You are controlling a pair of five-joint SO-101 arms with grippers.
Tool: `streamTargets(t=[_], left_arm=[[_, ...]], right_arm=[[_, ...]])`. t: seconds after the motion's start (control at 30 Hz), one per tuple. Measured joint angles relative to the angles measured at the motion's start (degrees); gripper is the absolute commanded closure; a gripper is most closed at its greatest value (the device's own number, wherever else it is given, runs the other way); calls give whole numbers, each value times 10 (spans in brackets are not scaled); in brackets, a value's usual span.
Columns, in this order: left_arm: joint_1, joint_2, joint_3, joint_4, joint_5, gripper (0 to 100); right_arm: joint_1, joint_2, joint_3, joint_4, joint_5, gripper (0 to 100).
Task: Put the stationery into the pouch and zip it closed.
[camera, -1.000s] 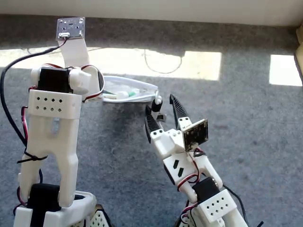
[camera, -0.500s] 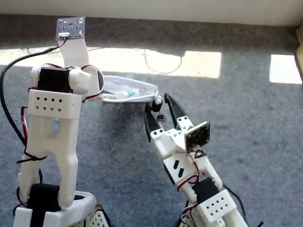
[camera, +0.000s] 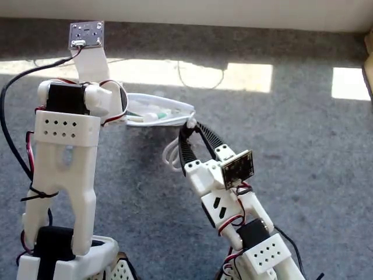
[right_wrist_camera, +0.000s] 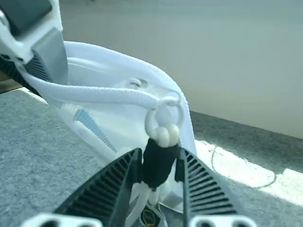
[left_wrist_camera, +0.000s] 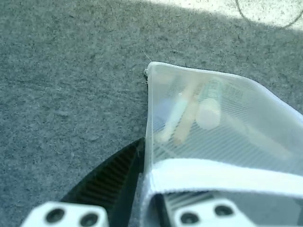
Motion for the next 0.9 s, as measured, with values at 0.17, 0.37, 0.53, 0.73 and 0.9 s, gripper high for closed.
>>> streamTargets(t=[0.17,0.37,0.53,0.73,0.9], left_arm=[[0,0,0,0,0,994],[0,0,0,0,0,994],[0,0,0,0,0,994],[0,0,1,0,0,994],[0,0,7,-4,0,994]], right_arm=[[0,0,0,0,0,882],[0,0,0,0,0,882],[0,0,0,4,0,882],[0,0,0,4,-6,882],[0,0,0,4,-6,882]])
